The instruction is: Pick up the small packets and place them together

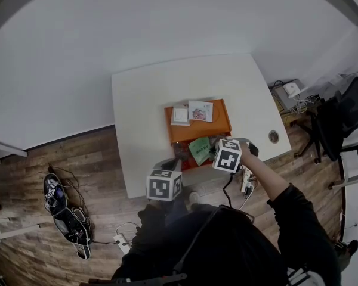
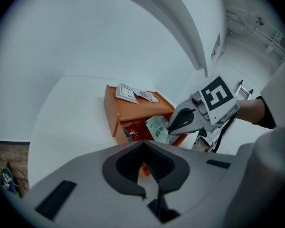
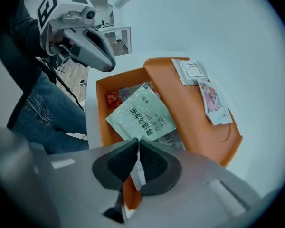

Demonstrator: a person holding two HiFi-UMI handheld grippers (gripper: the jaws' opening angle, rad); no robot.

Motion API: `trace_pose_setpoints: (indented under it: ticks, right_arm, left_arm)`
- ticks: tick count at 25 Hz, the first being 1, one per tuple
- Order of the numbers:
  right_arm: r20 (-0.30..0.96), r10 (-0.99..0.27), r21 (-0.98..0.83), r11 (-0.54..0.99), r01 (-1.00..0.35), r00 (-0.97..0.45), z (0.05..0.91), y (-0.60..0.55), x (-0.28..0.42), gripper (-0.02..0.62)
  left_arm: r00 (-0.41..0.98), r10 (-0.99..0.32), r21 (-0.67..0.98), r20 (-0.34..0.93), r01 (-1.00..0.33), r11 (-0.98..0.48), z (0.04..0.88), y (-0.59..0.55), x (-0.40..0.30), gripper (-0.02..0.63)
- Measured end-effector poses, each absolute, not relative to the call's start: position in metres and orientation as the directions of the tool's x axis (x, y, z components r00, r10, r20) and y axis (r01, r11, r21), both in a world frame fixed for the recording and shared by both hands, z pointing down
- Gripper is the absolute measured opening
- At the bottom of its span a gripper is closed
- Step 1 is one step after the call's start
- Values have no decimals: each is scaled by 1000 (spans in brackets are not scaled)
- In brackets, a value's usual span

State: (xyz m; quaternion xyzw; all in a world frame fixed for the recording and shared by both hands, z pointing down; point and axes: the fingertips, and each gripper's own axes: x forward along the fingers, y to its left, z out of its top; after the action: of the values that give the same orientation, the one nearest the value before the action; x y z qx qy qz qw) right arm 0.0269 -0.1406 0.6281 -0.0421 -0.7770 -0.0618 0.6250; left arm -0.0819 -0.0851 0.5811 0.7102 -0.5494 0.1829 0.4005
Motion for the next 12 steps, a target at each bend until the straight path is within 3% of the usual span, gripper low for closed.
trace_pose_setpoints:
  ticks: [12]
  right_arm:
    - [972, 21, 15, 988, 151, -232, 589, -133, 50, 9]
  left_arm:
    - [323, -639, 362, 698, -929, -73, 578, -85, -82, -2]
